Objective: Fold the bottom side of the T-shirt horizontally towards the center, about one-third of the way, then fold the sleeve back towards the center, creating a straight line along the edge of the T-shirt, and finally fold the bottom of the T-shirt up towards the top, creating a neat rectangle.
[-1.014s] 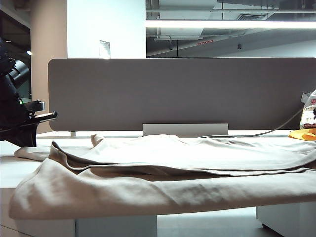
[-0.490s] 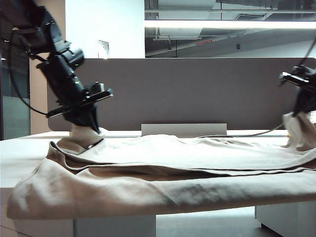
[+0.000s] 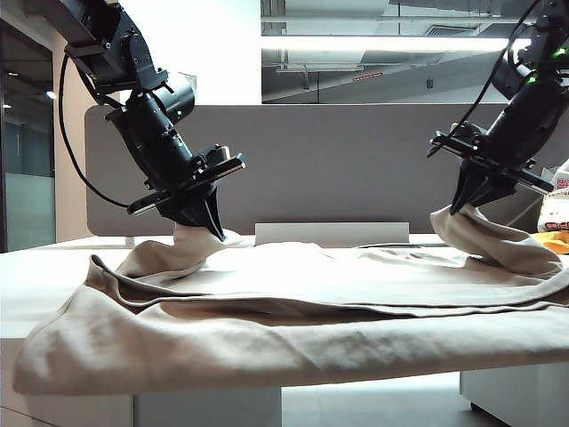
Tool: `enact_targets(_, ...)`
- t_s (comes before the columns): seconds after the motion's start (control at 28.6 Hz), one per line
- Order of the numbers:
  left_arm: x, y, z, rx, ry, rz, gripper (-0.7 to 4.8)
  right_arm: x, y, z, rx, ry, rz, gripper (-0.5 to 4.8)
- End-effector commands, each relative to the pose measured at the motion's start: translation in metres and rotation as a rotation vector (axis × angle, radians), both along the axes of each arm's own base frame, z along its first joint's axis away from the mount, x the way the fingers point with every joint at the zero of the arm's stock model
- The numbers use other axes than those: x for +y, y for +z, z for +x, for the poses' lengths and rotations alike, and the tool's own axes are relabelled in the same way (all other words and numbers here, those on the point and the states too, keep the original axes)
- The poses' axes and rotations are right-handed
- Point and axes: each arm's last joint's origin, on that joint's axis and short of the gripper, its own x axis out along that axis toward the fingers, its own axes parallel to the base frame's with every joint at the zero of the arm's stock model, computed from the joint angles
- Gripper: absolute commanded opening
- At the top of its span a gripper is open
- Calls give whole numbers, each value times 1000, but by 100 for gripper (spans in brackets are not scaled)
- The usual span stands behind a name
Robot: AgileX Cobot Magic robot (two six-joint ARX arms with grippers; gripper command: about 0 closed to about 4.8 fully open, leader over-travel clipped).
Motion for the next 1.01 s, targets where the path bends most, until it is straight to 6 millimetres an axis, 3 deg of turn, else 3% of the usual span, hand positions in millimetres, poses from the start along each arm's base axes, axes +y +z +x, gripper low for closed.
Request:
enact_targets(0.03,0,5,1,-14,-9,-33,-6,8,2,-1,9,12,23,-1)
enact_targets(0.31,-3,6,1,7,-29,-103,-5,34,-2,-3,27,70,27,0)
enact_targets(0.35,-3,6,1,5,-29,-103,8,35,-2,-3,30,74,27,30)
enact_targets(0.38,-3,6,1,4,-29,-104,35,35,-2,-3,31,75,27,74)
enact_targets(0.42,-3,6,1,0,-29,-105,141,36,-2,-3,33,75,28,211)
enact_targets(0.45,-3,6,1,0,-29,-105,198,36,-3,-3,34,76,30,278)
enact_targets(0.49,-3,6,1,0,-30,-105,343,36,-3,-3,36,81,36,426)
enact_targets(0.52,-3,7,1,0,-37,-113,433,36,-3,-3,36,84,38,479)
enact_targets(0.56,-4,8,1,-2,-60,-142,479,36,-2,-3,32,95,52,479)
enact_targets(0.66,-5,14,1,-29,-84,-178,479,36,0,-3,24,99,56,479)
enact_targets(0.84,-3,45,-5,-143,-112,-190,479,48,16,-7,-20,191,176,479)
enact_targets(1.01,-1,49,-11,-108,-110,-181,479,61,11,-15,68,199,177,479)
